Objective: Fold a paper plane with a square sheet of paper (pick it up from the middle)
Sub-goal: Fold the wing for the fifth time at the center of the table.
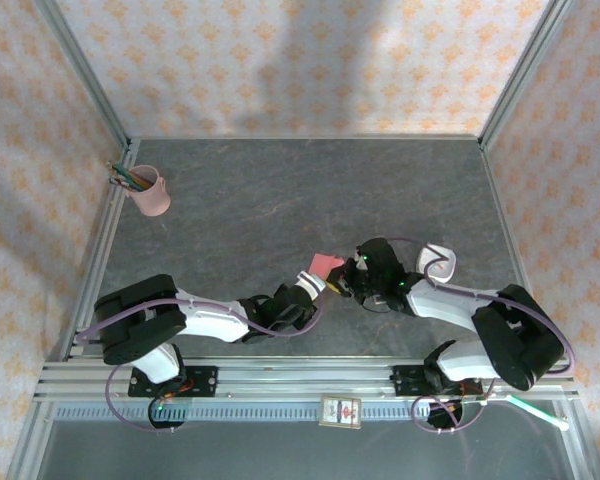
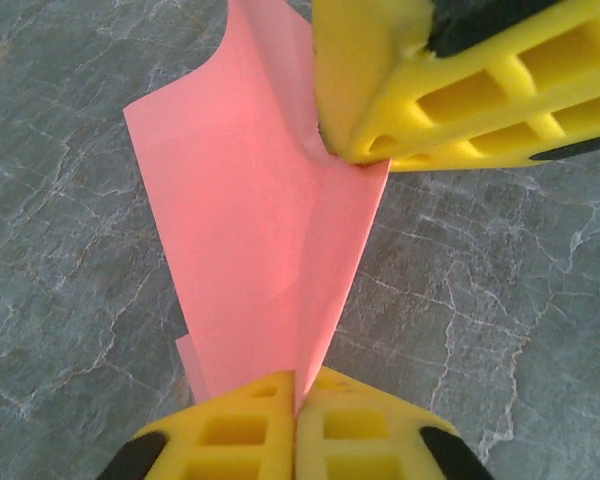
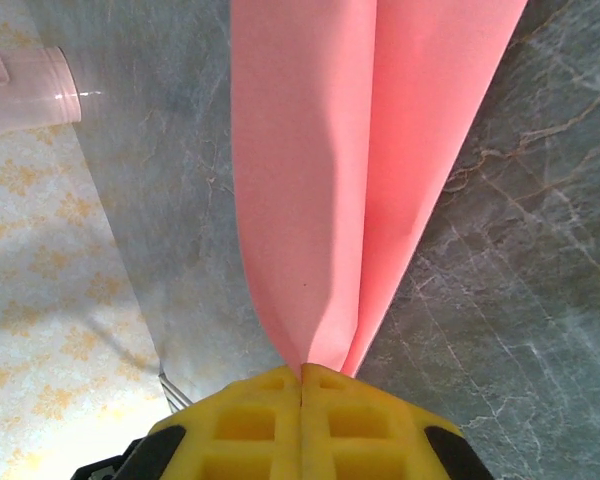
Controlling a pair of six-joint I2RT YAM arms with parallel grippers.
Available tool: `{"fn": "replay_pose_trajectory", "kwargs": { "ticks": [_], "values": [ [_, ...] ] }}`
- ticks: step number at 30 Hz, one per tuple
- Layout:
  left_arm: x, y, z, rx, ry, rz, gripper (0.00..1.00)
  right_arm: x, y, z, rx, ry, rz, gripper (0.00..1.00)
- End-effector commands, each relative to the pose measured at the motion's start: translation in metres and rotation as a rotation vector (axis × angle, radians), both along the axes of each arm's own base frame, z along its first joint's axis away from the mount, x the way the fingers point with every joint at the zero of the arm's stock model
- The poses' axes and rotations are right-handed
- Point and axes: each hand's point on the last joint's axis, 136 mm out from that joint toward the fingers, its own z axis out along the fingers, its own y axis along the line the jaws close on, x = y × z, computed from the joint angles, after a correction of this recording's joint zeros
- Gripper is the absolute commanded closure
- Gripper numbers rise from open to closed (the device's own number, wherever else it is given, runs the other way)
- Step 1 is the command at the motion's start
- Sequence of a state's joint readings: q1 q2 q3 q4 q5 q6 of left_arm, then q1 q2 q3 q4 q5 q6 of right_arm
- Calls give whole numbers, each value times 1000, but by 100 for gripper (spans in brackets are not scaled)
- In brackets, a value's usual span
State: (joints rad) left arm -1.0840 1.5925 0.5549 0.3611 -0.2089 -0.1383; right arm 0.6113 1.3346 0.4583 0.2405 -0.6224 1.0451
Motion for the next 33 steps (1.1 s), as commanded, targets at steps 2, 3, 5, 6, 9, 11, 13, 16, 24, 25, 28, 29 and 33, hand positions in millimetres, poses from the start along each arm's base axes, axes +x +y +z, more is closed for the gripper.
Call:
{"fn": "replay_pose_trajectory", "kwargs": {
  "ticks": [2, 3, 5, 6, 9, 11, 13, 16, 24, 25, 28, 29, 33],
  "values": [
    [1, -2, 7, -33, 16, 12, 94, 8, 3, 4, 4, -24, 10, 96],
    [0, -2, 8, -39, 18, 12, 95, 8, 3, 4, 2, -24, 10, 96],
    [-1, -2, 7, -46, 25, 11, 97, 9, 3, 3, -2, -25, 11, 95],
    [-1, -2, 6, -49, 31, 12, 98, 9, 2, 3, -2, -25, 12, 94],
    [-3, -2, 4, -63, 52, 21, 100, 12, 0, 5, -12, -35, 14, 88],
    [-4, -3, 2, -77, 73, 33, 100, 15, -3, 9, -23, -52, 16, 83],
    [-5, -4, 2, -102, 98, 39, 100, 18, -8, 12, -37, -69, 10, 80],
    [-9, -6, 4, -175, 149, 32, 100, 25, -16, 22, -51, -109, 5, 76],
    [-14, -6, 11, -364, 294, 19, 100, 47, -33, 40, -243, -276, 50, 72],
    [-15, -6, 10, -372, 309, 18, 100, 49, -33, 42, -252, -293, 56, 71],
    [-17, -7, 10, -403, 339, 18, 100, 52, -35, 43, -284, -324, 73, 70],
    [-18, -7, 9, -414, 352, 20, 100, 52, -35, 44, -291, -331, 79, 70],
    [-20, -5, 8, -479, 403, 29, 100, 52, -35, 45, -301, -356, 105, 68]
  ]
}}
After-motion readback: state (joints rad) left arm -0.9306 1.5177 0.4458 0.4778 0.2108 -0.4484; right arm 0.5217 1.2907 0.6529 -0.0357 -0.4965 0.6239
